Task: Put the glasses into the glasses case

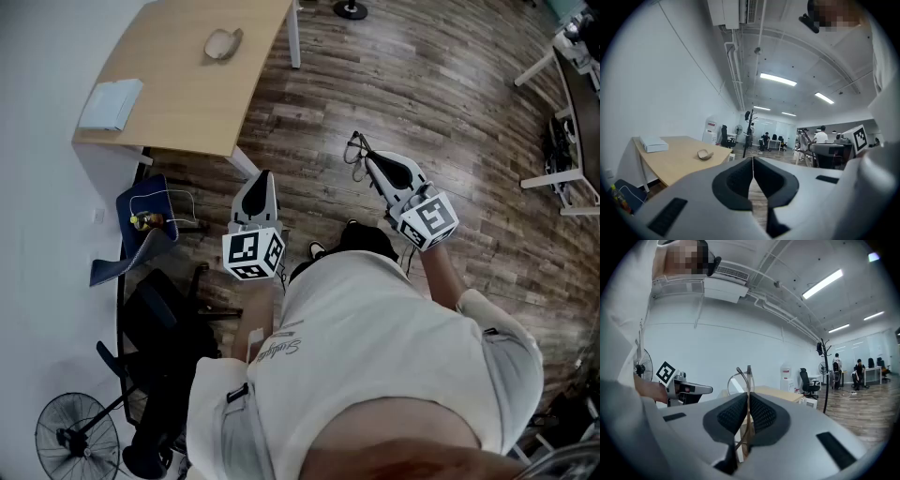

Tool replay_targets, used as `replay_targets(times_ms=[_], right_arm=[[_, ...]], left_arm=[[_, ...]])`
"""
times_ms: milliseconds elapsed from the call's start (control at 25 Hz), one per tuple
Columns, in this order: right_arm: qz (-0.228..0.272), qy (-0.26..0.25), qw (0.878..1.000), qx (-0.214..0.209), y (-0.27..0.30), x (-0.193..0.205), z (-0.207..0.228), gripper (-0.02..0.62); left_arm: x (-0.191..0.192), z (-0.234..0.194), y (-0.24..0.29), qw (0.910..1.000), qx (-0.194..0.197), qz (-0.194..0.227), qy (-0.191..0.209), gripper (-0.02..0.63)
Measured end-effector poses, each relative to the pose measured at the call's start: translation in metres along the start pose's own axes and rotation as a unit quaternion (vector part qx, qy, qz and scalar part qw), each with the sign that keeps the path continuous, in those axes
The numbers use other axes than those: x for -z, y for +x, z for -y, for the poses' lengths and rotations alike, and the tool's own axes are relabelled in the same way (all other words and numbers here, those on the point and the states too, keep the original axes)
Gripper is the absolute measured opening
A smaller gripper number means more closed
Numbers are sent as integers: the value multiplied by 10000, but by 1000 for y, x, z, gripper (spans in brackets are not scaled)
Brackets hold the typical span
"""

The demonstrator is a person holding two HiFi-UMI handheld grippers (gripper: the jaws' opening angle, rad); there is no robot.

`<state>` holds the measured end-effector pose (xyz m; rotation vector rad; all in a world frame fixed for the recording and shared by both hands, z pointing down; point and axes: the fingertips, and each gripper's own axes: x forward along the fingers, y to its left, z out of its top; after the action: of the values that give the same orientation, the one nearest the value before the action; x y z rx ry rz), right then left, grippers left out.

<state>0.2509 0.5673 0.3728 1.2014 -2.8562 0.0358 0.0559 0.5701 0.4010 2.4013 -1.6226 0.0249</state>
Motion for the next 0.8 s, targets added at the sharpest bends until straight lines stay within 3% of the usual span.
replay_targets(times_ms=[400, 800], right_arm=[[-152, 192, 9995, 209, 0, 15, 29, 9], [-70, 382, 9991, 176, 62, 23, 118, 9]], left_arm=[[16, 3, 27, 9995, 52, -296, -94, 17], [1, -10, 132, 9980, 45, -616, 101, 16]])
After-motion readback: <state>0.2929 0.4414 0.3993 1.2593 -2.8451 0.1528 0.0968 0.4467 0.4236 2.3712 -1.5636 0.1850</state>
